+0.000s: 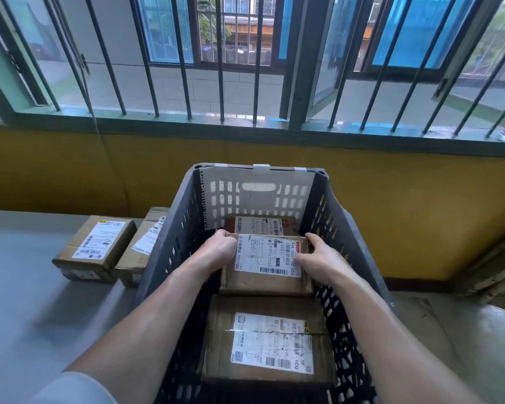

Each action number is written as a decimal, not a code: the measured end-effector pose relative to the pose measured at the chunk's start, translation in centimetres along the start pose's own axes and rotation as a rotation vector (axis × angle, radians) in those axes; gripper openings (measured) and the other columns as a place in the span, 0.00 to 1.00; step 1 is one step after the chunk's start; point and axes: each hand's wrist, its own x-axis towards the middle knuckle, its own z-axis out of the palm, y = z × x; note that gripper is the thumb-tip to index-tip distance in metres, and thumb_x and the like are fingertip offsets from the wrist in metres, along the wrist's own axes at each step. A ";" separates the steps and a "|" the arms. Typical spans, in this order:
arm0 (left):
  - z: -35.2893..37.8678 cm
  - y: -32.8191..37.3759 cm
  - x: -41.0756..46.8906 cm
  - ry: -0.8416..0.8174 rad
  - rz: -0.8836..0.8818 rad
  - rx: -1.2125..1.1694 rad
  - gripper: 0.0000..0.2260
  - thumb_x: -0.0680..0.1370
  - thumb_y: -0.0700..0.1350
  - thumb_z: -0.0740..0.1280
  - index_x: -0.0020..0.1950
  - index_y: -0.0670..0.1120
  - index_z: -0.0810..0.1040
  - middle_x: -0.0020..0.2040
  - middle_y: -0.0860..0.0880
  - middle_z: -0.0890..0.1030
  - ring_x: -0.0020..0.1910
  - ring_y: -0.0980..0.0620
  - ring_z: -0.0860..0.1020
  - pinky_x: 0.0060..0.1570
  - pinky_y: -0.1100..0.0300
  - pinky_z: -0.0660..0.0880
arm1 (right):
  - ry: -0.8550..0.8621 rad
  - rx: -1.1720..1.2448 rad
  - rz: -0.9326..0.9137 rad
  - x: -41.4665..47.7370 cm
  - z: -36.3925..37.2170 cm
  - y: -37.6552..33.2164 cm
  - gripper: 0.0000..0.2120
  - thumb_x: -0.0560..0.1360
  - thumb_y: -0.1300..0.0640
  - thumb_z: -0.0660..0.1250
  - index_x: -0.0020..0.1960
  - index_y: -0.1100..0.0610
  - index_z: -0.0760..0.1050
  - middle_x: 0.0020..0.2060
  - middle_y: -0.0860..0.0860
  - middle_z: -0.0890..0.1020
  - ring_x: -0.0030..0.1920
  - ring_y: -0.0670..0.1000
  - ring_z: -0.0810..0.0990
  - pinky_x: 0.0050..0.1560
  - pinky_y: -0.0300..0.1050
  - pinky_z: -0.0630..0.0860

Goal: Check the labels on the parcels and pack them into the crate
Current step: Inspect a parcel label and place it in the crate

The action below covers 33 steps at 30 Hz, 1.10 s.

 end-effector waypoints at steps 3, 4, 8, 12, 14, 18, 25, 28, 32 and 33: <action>0.0 0.2 -0.3 0.004 0.004 -0.039 0.16 0.81 0.49 0.59 0.69 0.48 0.72 0.55 0.50 0.80 0.57 0.49 0.78 0.53 0.53 0.75 | 0.004 0.002 -0.002 0.1 0.1 0.0 0.37 0.74 0.50 0.64 0.80 0.43 0.55 0.64 0.49 0.78 0.53 0.50 0.76 0.48 0.47 0.74; 0.0 0.2 -0.5 0.009 0.006 -0.053 0.17 0.82 0.50 0.60 0.70 0.48 0.72 0.52 0.52 0.79 0.54 0.50 0.78 0.49 0.54 0.73 | 0.002 0.001 -0.004 0.2 0.1 0.1 0.37 0.75 0.50 0.64 0.81 0.44 0.54 0.64 0.49 0.78 0.52 0.50 0.76 0.47 0.46 0.73; 0.0 0.2 -0.7 0.047 0.002 -0.071 0.21 0.83 0.58 0.59 0.71 0.48 0.71 0.49 0.55 0.78 0.47 0.56 0.75 0.41 0.56 0.68 | 0.044 -0.015 -0.010 0.1 0.0 0.0 0.37 0.75 0.49 0.64 0.81 0.46 0.55 0.70 0.51 0.75 0.60 0.52 0.75 0.55 0.47 0.72; -0.3 0.4 -1.0 0.133 0.049 -0.163 0.23 0.82 0.57 0.62 0.74 0.48 0.71 0.67 0.47 0.79 0.62 0.47 0.77 0.63 0.50 0.75 | 0.167 -0.019 -0.053 -0.3 -0.5 -0.5 0.31 0.78 0.47 0.64 0.80 0.48 0.60 0.76 0.53 0.68 0.74 0.56 0.69 0.69 0.52 0.68; -0.7 0.7 -1.4 0.172 0.102 -0.235 0.20 0.82 0.54 0.64 0.72 0.48 0.73 0.67 0.48 0.79 0.64 0.46 0.77 0.67 0.48 0.74 | 0.231 0.024 -0.113 -0.9 -0.7 -1.2 0.28 0.79 0.48 0.64 0.78 0.49 0.64 0.75 0.52 0.70 0.73 0.54 0.69 0.70 0.52 0.68; -2.1 1.5 -2.4 0.141 0.183 -0.456 0.11 0.83 0.48 0.66 0.63 0.47 0.80 0.60 0.46 0.84 0.58 0.47 0.82 0.62 0.47 0.79 | 0.288 0.146 -0.251 -2.0 -0.3 -4.4 0.22 0.79 0.50 0.65 0.73 0.49 0.71 0.69 0.50 0.77 0.67 0.51 0.75 0.65 0.50 0.72; -6.2 2.1 -5.0 0.053 0.365 -0.735 0.08 0.84 0.43 0.64 0.57 0.46 0.83 0.48 0.51 0.88 0.45 0.57 0.85 0.37 0.68 0.78 | 0.158 0.555 -0.360 -4.1 2.7 -11.4 0.16 0.80 0.55 0.67 0.67 0.51 0.77 0.61 0.47 0.81 0.61 0.48 0.80 0.66 0.52 0.76; -10.4 -0.2 -6.3 0.065 0.385 -0.790 0.09 0.84 0.41 0.64 0.57 0.43 0.83 0.46 0.51 0.87 0.42 0.59 0.85 0.36 0.68 0.78 | 0.112 0.685 -0.360 -5.4 6.0 -15.1 0.11 0.80 0.57 0.68 0.62 0.50 0.78 0.59 0.49 0.83 0.61 0.51 0.81 0.65 0.52 0.77; -15.8 -4.8 -7.6 0.106 0.358 -0.764 0.09 0.84 0.41 0.63 0.55 0.46 0.83 0.48 0.50 0.87 0.46 0.56 0.85 0.47 0.63 0.79 | 0.078 0.711 -0.397 -7.0 11.0 -19.8 0.10 0.79 0.58 0.68 0.60 0.50 0.78 0.59 0.50 0.83 0.60 0.51 0.82 0.65 0.52 0.78; -17.8 -6.6 -7.8 0.126 0.339 -0.772 0.09 0.85 0.42 0.62 0.54 0.46 0.83 0.49 0.50 0.87 0.47 0.54 0.84 0.50 0.61 0.78 | 0.053 0.712 -0.404 -7.6 12.9 -21.6 0.10 0.79 0.59 0.68 0.60 0.50 0.78 0.59 0.51 0.83 0.60 0.51 0.82 0.65 0.51 0.78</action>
